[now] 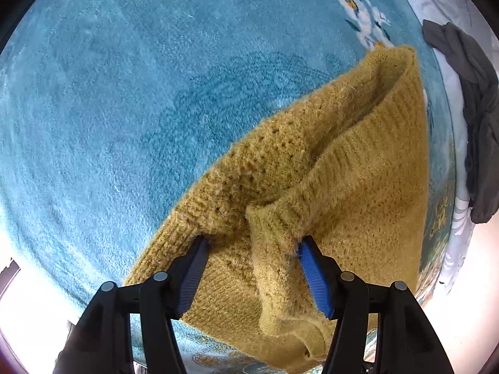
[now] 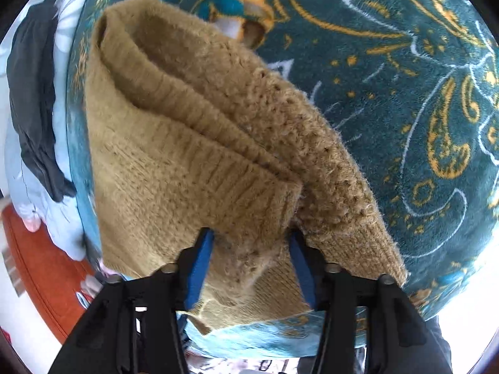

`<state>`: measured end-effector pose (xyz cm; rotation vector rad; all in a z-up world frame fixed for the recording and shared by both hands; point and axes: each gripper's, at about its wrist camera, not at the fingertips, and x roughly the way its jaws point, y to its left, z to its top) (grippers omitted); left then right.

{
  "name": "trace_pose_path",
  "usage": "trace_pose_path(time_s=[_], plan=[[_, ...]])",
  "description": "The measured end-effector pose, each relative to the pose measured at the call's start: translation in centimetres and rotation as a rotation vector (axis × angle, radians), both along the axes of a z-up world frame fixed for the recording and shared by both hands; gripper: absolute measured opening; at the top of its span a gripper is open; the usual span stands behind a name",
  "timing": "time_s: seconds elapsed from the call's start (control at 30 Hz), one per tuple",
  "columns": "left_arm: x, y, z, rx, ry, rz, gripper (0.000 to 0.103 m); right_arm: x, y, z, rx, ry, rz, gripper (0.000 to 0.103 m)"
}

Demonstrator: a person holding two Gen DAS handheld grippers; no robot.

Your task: Fold clothes

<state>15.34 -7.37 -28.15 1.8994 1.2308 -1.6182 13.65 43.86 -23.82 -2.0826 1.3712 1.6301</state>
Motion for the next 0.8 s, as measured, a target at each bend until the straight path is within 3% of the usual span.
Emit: trace_pose_path(time_s=[0.1,0.23,0.3,0.4,0.47,0.5,0.53,0.57,0.67,0.8], plan=[[-0.4,0.7,0.7,0.008,-0.012,0.001,0.060,-0.6,-0.3,1.4,0.008,0.016,0.021,0.026],[-0.9,1.6,1.9,0.059,0.051,0.034,0.060,-1.4,-1.0,2.8,0.021,0.056,0.077,0.025],[-1.7,2.4,1.8,0.082,0.060,-0.004,0.060,-1.5,-1.4,3.0,0.031,0.059,0.098,0.025],[-2.4,3.3,0.9,0.083,0.011,-0.055,0.059,-1.5,-1.0,2.5,0.026,0.030,0.103,0.025],[-2.5,3.5,0.6,0.079,-0.011,-0.061,0.036,-0.9,-0.7,1.8,0.009,0.007,0.077,0.025],[-2.7,3.5,0.7,0.077,-0.016,-0.062,0.015,-0.9,-0.3,1.4,0.002,-0.001,0.062,0.025],[-2.9,3.5,1.0,0.084,-0.012,-0.060,0.010,-1.1,-0.3,1.3,0.001,0.004,0.057,0.024],[-3.1,3.6,1.4,0.087,0.000,-0.063,0.010,-1.3,-0.3,1.6,0.005,0.018,0.063,0.016],[-4.6,4.2,4.1,0.086,0.078,-0.110,0.009,-1.6,0.1,4.5,0.014,0.123,0.104,0.010],[-5.4,4.9,10.2,0.143,0.285,-0.157,0.009,-2.0,0.6,8.3,0.027,0.264,0.158,0.010]])
